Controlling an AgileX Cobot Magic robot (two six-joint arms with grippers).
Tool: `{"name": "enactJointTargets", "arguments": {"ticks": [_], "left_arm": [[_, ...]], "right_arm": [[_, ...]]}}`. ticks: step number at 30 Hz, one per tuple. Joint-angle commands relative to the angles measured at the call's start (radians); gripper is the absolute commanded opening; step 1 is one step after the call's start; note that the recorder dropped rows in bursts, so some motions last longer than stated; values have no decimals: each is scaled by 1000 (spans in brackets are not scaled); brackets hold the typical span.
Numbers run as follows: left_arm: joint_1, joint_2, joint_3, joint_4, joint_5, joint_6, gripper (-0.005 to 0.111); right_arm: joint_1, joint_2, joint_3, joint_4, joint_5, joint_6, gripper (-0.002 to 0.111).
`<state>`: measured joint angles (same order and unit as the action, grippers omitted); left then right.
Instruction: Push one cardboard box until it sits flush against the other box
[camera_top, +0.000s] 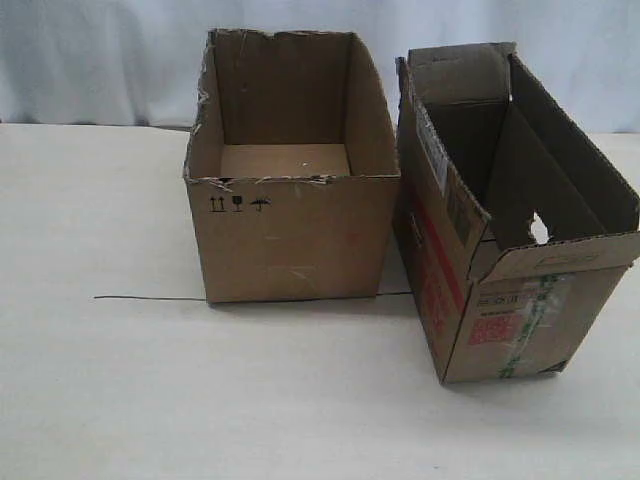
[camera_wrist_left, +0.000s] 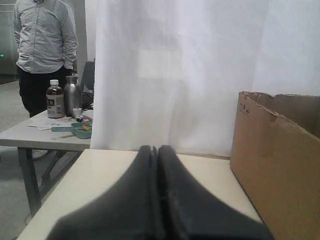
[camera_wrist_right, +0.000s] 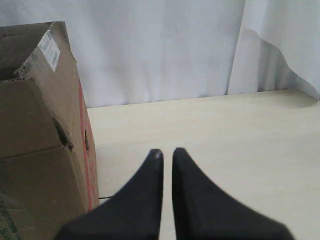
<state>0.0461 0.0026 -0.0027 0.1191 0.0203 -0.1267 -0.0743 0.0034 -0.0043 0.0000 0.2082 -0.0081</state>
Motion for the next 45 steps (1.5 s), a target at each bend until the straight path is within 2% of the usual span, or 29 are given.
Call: {"name": "enactJointTargets", "arguments": {"ticks": [1, 8, 11, 14, 19, 21, 28, 34, 36, 40, 45], "left_arm": [[-1, -3, 3, 1, -5, -2, 0], [-1, -3, 3, 1, -5, -2, 0], [-1, -3, 3, 1, -5, -2, 0], [-1, -3, 3, 1, -5, -2, 0], [-1, -3, 3, 1, -5, -2, 0], [-1, -3, 3, 1, -5, -2, 0], [-1, -3, 3, 3, -11, -2, 0], [-1, -3, 3, 3, -11, -2, 0], [-1, -3, 3, 3, -11, -2, 0], [-1, -3, 3, 3, -11, -2, 0], [-1, -3, 3, 3, -11, -2, 0]], "right_arm": [[-6, -3, 4, -5, 3, -3, 5], [-6, -3, 4, -15, -21, -8, 5], [-6, -3, 4, 69, -79, -3, 5], [-6, -3, 4, 305, -140, 8, 5], [-6, -3, 4, 810, -188, 8, 5], [-6, -3, 4, 904, -188, 8, 5], [-6, -3, 4, 946, -168, 49, 5], [-6, -3, 4, 983, -270, 49, 5], [-6, -3, 4, 978, -249, 39, 5], [-6, 49, -94, 878, -33, -68, 5], [-6, 262, -300, 614, 251, -129, 5]]}}
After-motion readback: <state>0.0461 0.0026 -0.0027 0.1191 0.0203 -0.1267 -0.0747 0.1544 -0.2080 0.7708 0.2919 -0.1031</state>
